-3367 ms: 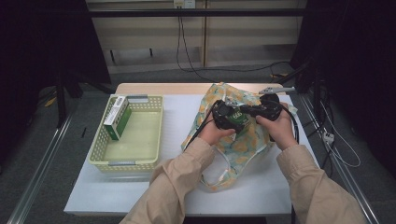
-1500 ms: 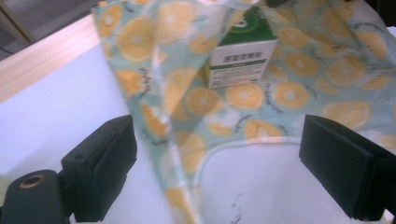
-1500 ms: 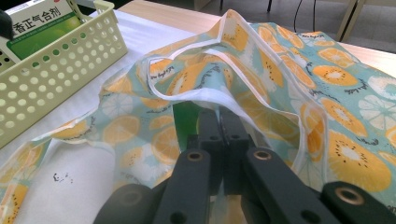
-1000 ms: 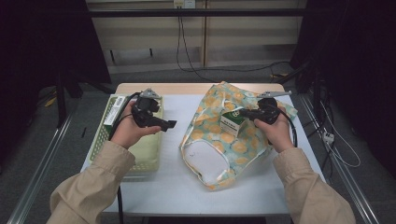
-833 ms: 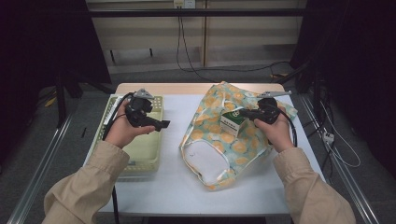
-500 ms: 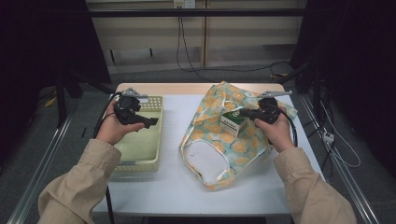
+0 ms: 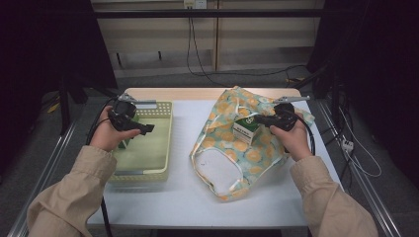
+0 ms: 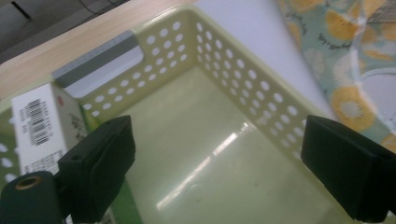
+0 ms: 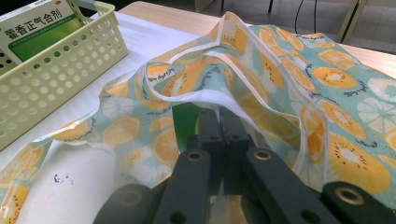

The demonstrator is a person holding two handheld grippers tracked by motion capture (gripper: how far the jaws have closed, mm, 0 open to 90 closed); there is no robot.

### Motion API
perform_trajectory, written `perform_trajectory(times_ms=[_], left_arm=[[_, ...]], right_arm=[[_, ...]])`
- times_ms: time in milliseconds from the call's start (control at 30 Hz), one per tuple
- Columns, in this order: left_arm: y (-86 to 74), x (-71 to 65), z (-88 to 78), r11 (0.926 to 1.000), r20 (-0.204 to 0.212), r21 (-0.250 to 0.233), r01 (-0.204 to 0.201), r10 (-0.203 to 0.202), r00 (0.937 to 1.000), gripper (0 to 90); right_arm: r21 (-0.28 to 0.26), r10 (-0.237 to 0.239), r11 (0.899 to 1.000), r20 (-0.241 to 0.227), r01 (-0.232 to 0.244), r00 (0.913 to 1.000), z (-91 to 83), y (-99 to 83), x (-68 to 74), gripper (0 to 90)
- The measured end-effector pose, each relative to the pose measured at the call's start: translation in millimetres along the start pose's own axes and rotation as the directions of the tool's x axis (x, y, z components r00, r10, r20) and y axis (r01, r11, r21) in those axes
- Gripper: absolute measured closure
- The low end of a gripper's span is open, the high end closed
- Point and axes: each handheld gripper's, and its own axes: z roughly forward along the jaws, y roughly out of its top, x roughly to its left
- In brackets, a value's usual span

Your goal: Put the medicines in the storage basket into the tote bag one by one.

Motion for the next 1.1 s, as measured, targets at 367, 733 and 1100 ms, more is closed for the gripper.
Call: perform_trajectory(times_ms=[367, 733, 1100], left_arm=[[-13.6, 29.4, -0.7, 0.998, -0.093, 0.007, 0.064, -0.063, 0.9937, 11.2], [-24.0, 47.3, -0.5, 0.9946, -0.15, -0.009, 0.104, -0.104, 0.9832, 11.4], [-34.9, 51.9, 10.2, 0.9888, -0.146, 0.058, 0.137, -0.128, 0.981, 28.8]], right_arm=[[-0.001, 0.001, 1.0, 0.003, -0.001, 1.0, -0.1, 0.2, -0.1, 90.0], [0.004, 0.003, 1.0, 0.002, -0.003, 1.0, -0.3, -0.1, -1.4, 90.0], [0.003, 0.002, 1.0, 0.0, -0.002, 1.0, 0.6, 0.3, -0.6, 90.0]])
